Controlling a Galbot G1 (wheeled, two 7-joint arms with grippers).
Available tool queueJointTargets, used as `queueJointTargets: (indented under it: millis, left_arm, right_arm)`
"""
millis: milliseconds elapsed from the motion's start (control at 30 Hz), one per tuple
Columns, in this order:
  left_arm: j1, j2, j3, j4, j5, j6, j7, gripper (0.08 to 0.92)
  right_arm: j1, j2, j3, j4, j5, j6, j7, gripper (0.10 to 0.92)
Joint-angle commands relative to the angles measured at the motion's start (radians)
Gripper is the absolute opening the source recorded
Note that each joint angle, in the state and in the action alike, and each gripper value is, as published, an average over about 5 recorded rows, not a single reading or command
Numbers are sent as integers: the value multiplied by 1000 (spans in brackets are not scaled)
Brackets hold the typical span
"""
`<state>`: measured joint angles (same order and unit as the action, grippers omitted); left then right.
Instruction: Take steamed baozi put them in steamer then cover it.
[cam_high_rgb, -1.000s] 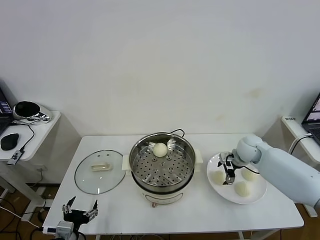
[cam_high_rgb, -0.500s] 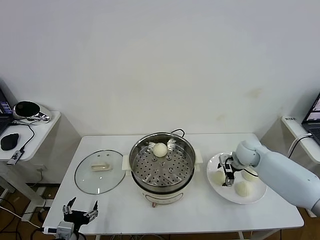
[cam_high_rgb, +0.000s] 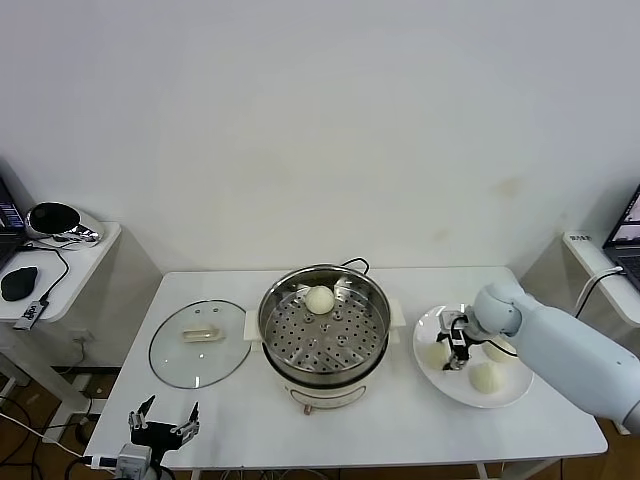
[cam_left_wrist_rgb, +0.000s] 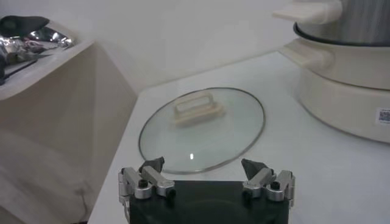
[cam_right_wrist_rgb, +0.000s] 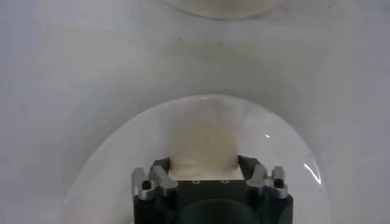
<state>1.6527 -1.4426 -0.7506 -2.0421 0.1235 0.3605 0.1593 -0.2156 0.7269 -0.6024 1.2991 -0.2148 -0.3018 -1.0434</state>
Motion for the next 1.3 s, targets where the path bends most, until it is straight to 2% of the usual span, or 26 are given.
queueJointTargets:
  millis: [33,400,567,700,900,1300]
  left_arm:
    - [0,0,-1,-3,0,0,0,823]
    - [-16,-12,-9,-8,16,0,-2,823]
    - [-16,-8,-10,-24,19,1,-4,823]
    - [-18,-2,-16,-34,17,2,-7,823]
    - [-21,3,-31,-53,12,2,-9,823]
    - [-26,13,-50,-61,-1,1,-16,823]
  right_arm:
    - [16,-17,-2,11,24,-6,-3,572]
    - [374,-153,-227,184,220,-87,-108,540]
    - [648,-134,-411,231,343,-138,-163,537]
    - [881,-45,-579,216,441,-155,-216,538]
    - [1060,127,-690,157,545,-186,-265,542]
    - [1012,456,-678,-11,631,-253,-269,543]
